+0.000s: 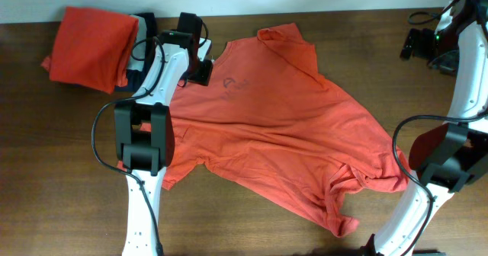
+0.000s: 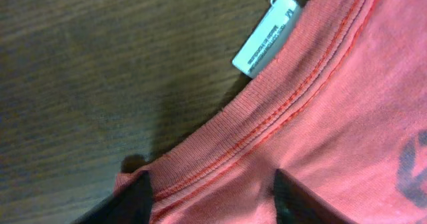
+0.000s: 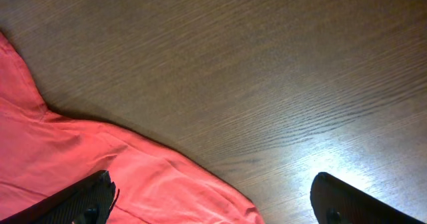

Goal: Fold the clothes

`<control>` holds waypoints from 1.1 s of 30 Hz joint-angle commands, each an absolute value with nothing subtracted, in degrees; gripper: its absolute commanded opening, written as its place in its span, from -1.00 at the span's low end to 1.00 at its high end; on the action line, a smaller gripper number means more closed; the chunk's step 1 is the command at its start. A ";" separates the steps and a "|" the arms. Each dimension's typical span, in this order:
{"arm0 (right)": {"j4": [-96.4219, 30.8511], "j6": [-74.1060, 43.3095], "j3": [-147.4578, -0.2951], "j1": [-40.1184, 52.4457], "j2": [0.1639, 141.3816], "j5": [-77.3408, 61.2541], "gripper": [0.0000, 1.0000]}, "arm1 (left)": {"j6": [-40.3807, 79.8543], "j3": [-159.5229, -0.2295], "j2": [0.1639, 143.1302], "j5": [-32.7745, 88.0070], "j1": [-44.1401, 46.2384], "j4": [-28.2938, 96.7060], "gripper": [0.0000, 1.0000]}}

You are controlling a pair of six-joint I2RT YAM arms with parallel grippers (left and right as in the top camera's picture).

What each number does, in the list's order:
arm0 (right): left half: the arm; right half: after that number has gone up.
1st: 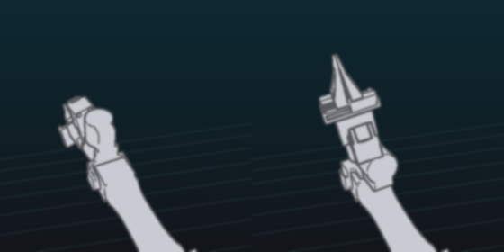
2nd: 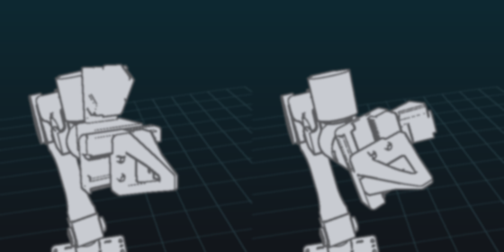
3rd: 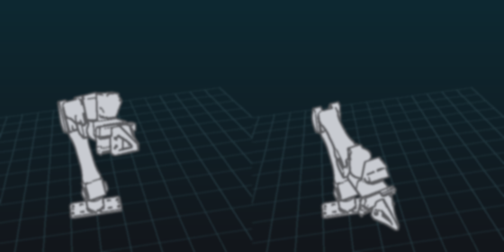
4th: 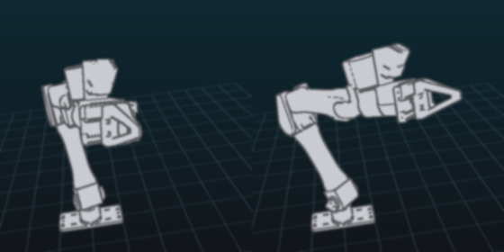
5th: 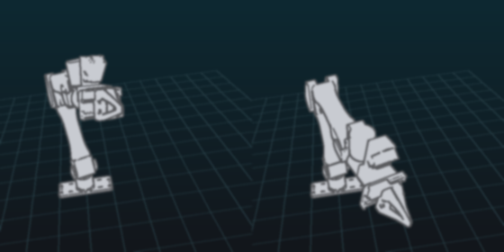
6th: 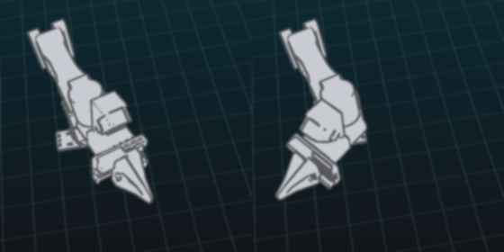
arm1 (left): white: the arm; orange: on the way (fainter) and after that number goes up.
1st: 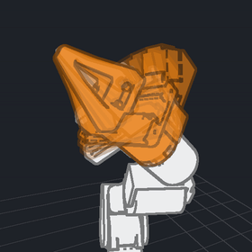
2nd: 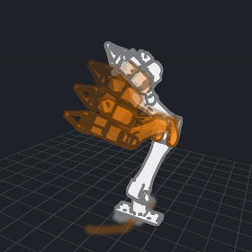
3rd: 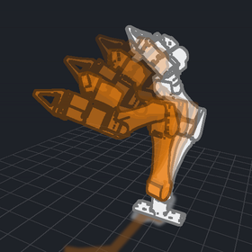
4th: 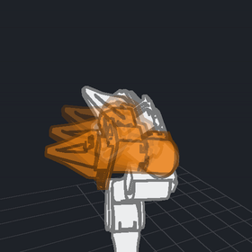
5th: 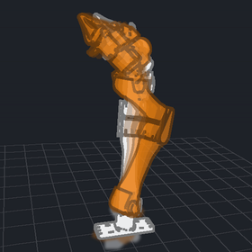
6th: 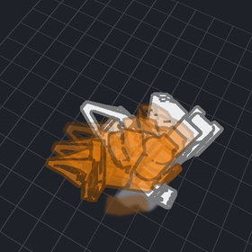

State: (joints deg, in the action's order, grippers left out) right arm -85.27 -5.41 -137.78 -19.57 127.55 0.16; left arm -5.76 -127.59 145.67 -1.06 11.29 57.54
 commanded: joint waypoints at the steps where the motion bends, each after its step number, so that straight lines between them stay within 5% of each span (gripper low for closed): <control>1: -85.25 -5.58 -137.80 -19.53 126.80 0.49 0.97 | -6.39 -127.50 148.55 -2.87 10.41 59.68 -0.44; 20: -85.27 -5.56 -137.80 -19.53 126.80 0.51 0.97 | -0.40 -127.66 148.42 -1.13 -2.26 71.61 -0.62; 26: -85.27 -5.56 -137.80 -19.53 126.80 0.51 0.97 | 0.89 -133.91 147.48 1.06 0.69 73.28 0.11; 33: -85.27 -5.56 -137.80 -19.53 126.80 0.51 0.97 | 0.89 -157.88 143.50 4.14 5.80 82.85 0.33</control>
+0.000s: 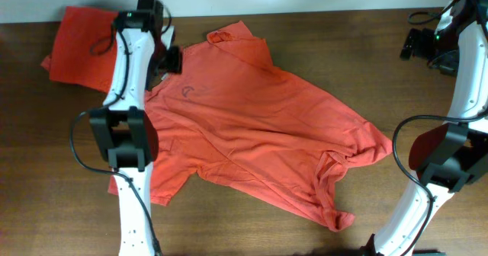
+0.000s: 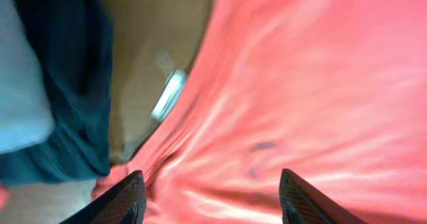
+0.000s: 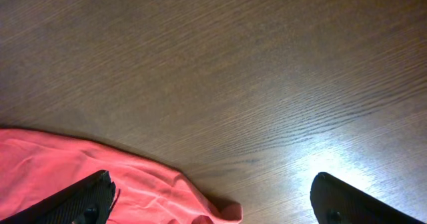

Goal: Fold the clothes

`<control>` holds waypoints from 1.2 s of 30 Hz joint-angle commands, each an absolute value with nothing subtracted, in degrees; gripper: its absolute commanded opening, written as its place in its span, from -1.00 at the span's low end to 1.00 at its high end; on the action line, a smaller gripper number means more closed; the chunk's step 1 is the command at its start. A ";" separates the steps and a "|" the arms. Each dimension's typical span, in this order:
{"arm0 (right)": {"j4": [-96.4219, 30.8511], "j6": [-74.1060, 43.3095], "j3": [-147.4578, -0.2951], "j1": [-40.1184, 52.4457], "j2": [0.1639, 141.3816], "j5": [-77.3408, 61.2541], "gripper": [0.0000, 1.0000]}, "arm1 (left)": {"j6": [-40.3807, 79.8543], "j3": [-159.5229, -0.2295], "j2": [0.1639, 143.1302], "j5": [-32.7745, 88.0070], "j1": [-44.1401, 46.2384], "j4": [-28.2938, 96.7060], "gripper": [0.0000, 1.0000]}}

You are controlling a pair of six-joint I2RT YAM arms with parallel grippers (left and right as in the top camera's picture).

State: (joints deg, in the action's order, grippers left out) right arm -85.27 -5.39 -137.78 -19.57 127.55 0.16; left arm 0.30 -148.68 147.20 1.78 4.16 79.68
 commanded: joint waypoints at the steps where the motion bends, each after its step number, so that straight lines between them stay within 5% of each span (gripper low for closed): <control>1: -85.25 -5.56 -137.80 -19.53 126.80 0.51 0.97 | 0.89 -160.31 142.61 4.12 6.15 83.72 0.37; 2: -85.25 -5.58 -137.80 -19.53 126.80 0.49 0.97 | 0.86 -162.10 141.88 4.10 6.31 84.29 0.42; 3: -85.25 -5.58 -137.80 -19.53 126.80 0.51 0.97 | 0.86 -164.16 141.03 4.10 6.39 84.53 0.99; 11: -75.05 -6.59 -137.80 -19.53 126.80 -0.93 0.97 | 0.86 -166.63 139.81 4.10 6.39 84.51 0.99; 17: -85.32 0.43 -138.10 -19.53 126.39 -12.43 0.98 | 0.86 -166.60 139.83 4.10 6.39 84.53 0.99; 19: -91.55 -1.85 -138.08 -19.84 126.21 -7.11 0.66 | 0.86 -166.60 139.81 4.10 6.39 84.53 0.99; 24: -97.36 -7.01 -137.14 -20.71 121.99 -6.20 0.62 | 0.84 -166.60 139.83 4.10 6.39 84.53 0.99; 36: -97.12 -15.14 -106.89 -21.15 93.41 -0.51 0.73 | 0.86 -166.60 139.83 4.10 6.39 84.53 0.99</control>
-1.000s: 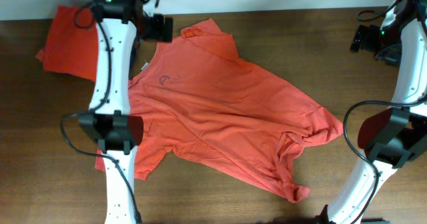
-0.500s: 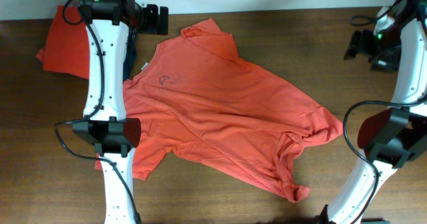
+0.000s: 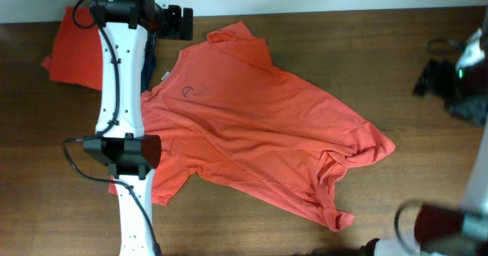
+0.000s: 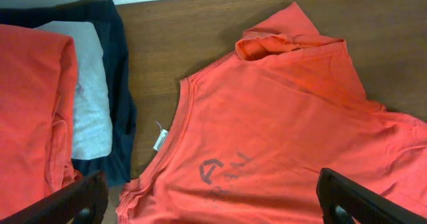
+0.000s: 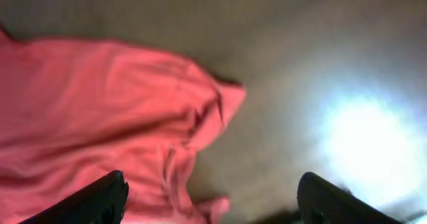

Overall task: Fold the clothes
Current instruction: 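Reach the right gripper to the T-shirt's right hem corner and grasp it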

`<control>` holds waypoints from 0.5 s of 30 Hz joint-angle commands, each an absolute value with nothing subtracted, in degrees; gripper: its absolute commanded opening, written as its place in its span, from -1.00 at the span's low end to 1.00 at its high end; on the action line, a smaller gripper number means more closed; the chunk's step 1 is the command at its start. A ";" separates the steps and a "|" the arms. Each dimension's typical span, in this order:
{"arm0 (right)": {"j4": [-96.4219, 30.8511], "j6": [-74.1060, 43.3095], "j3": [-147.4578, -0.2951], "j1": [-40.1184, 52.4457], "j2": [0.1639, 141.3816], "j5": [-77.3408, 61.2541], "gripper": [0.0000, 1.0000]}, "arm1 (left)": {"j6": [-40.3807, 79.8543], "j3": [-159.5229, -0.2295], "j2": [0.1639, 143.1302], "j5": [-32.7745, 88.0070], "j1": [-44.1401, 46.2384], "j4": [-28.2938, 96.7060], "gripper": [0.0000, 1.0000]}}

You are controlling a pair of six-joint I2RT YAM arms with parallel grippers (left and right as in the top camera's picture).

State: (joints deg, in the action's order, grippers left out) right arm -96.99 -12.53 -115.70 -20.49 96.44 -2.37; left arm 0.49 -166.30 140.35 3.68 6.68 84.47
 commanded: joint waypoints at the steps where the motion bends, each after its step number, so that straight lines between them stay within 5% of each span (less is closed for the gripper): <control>1: -96.55 -15.40 -103.68 -21.37 92.77 -0.56 0.74 | 0.86 -166.60 139.81 4.10 6.39 84.53 0.99; 15: -69.04 -19.79 -70.22 -26.28 92.73 0.08 0.72 | 0.86 -166.60 139.81 4.10 6.35 84.53 0.99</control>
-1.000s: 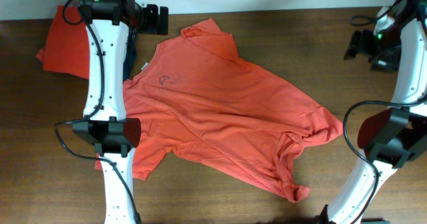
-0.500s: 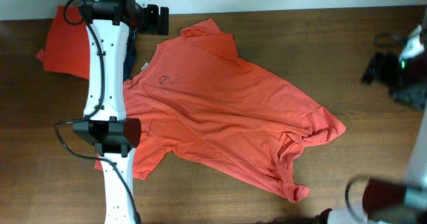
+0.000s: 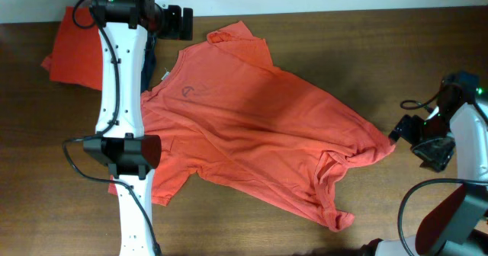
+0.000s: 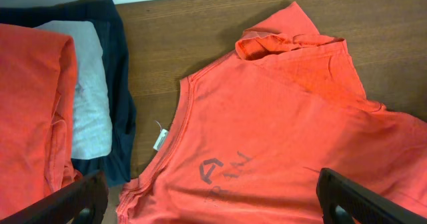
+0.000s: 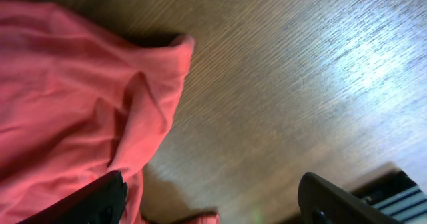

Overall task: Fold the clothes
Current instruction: 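Reach the right gripper to the T-shirt's right hem corner and grasp it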

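Observation:
An orange T-shirt (image 3: 252, 126) lies spread and wrinkled across the wooden table, collar at the left, a dark print (image 4: 223, 171) below the neck. The hem end at the right is bunched (image 5: 100, 97). My left gripper (image 3: 180, 21) hangs open, high over the collar, nothing between its fingers (image 4: 87, 199). My right gripper (image 3: 406, 129) is open low over the table, just right of the shirt's right corner (image 3: 385, 144). In the right wrist view that corner lies by the left finger (image 5: 100, 197).
A stack of folded clothes sits at the back left: an orange piece (image 3: 76, 35) on top of a grey one (image 4: 90, 97) and a dark blue one (image 4: 120, 84). Bare wood table (image 3: 358, 50) shows right of the shirt. The table's edge (image 5: 393, 187) is near the right gripper.
My right arm has come from the back right of the table down to the shirt's right corner. The left gripper and the shirt have not moved.
My left gripper was down at the shirt's collar, the shirt lying further right. Then the shirt lay shifted left, gripper still at the collar by the stack. Then the left gripper stood open and raised, the shirt released. The right gripper has now reached the shirt's right corner.

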`<control>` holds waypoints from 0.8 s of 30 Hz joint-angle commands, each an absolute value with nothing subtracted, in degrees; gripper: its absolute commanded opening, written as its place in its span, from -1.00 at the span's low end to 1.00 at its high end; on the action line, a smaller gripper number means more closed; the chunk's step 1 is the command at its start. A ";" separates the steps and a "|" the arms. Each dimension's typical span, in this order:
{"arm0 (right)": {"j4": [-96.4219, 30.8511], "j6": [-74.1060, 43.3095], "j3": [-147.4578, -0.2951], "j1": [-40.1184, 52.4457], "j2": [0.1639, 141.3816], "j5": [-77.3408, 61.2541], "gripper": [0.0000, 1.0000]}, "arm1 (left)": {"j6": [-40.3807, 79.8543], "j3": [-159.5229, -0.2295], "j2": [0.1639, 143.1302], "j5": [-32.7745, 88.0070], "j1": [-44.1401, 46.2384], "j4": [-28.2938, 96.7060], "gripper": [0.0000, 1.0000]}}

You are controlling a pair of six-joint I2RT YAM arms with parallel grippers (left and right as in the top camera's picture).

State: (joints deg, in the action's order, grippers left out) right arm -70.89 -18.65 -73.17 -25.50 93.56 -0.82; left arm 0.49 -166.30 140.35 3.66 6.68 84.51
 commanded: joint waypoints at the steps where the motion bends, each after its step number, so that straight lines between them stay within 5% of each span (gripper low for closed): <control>1: -67.29 -19.46 -68.62 -26.28 92.73 0.34 0.67 | 0.86 -166.60 139.81 4.10 6.35 84.53 0.99; 24: -49.04 -22.17 -60.64 -26.44 93.38 -3.33 0.76 | 0.84 -166.60 139.81 4.10 6.35 84.53 0.99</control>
